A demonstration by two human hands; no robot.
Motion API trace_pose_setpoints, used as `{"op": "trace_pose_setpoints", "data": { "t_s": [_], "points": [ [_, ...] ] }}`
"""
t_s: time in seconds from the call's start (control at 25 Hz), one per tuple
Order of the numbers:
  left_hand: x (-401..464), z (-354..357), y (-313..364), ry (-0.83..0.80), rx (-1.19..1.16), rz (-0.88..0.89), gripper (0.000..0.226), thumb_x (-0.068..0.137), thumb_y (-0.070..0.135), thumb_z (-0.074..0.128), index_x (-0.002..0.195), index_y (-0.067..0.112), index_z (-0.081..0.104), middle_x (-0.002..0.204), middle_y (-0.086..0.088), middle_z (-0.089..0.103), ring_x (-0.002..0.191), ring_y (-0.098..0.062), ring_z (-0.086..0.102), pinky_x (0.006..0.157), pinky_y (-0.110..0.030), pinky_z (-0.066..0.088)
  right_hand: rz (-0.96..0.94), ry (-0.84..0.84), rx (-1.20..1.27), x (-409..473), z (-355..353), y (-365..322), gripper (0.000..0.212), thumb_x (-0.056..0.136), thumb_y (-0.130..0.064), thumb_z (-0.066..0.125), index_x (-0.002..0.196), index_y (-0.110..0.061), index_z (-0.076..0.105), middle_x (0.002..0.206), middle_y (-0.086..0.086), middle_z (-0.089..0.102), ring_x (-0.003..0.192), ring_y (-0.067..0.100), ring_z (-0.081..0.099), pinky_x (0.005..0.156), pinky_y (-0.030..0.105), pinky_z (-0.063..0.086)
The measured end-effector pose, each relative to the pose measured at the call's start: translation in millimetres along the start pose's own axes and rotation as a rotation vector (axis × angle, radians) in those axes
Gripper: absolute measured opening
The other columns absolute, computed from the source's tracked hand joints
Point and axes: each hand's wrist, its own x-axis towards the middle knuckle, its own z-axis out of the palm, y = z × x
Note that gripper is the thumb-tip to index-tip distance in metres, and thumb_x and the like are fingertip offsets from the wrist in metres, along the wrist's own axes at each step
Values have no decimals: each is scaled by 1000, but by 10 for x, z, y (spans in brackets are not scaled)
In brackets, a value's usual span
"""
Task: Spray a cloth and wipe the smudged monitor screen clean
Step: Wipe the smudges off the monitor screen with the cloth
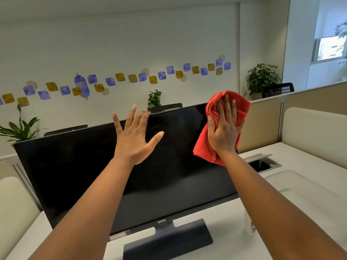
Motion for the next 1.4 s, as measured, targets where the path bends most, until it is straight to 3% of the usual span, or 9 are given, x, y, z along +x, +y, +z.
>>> {"op": "trace_pose_setpoints", "data": {
  "t_s": [0.36, 0.52, 0.64, 0.84, 1.0, 1.16, 1.28, 1.4],
  "points": [
    [-15, 74, 2, 36, 18, -2, 80, 78, 65, 19, 144, 21, 12, 156, 2, 10, 142, -14, -12, 104, -46, -28, 251, 38, 63, -979, 176, 358, 58, 89, -37, 31, 140, -10, 31, 148, 15, 30, 138, 26, 17, 109, 57, 18],
    [-21, 88, 11, 44, 16, -1, 79, 78, 64, 21, 144, 21, 12, 156, 1, 11, 143, -16, -10, 104, -48, -27, 414, 5, 73, -1503, 243, 460, 64, 91, -51, 25, 139, -8, 28, 147, 19, 30, 137, 32, 20, 111, 57, 20],
    [-19, 92, 13, 54, 0, -7, 78, 78, 63, 23, 143, 20, 17, 154, -1, 16, 143, -17, -6, 105, -50, -25, 513, -26, 110, -1823, 268, 435, 75, 90, -62, 14, 141, -8, 23, 149, 19, 27, 138, 34, 20, 113, 50, 18],
    [-16, 85, 29, 60, -32, -10, 74, 78, 60, 26, 140, 18, 24, 151, -2, 23, 143, -17, -3, 105, -50, -24, 694, -20, 163, -2111, 316, 315, 62, 90, -34, 39, 141, -7, 19, 150, 20, 23, 139, 38, 19, 112, 48, 18],
    [-15, 65, 3, 55, -80, -11, 73, 78, 58, 29, 139, 18, 25, 151, -2, 24, 143, -17, -2, 105, -51, -25, 776, 21, 185, -1850, 312, 99, 58, 94, -28, 41, 143, -8, 17, 153, 16, 17, 142, 35, 12, 114, 48, 11],
    [-9, 66, -7, 37, -99, -11, 73, 78, 56, 29, 140, 18, 24, 151, -1, 23, 143, -15, -3, 105, -51, -25, 565, 7, 224, -1377, 332, -361, 61, 91, -42, 29, 143, -12, 20, 153, 14, 16, 142, 28, 5, 110, 54, 3],
    [-10, 78, -14, 50, -116, -9, 73, 79, 57, 29, 140, 18, 24, 151, -1, 24, 143, -15, -3, 105, -51, -26, 218, -46, 141, -1240, 401, -708, 64, 92, -52, 18, 144, -14, 21, 152, 13, 17, 141, 25, 5, 107, 55, 2],
    [-19, 86, -13, 69, -138, -5, 72, 80, 58, 28, 139, 17, 26, 149, -1, 28, 143, -15, 0, 104, -49, -27, -179, -182, 27, -1469, 508, -854, 59, 94, -50, 13, 146, -23, 9, 154, 6, 11, 142, 21, 4, 110, 57, 4]
  ]
}}
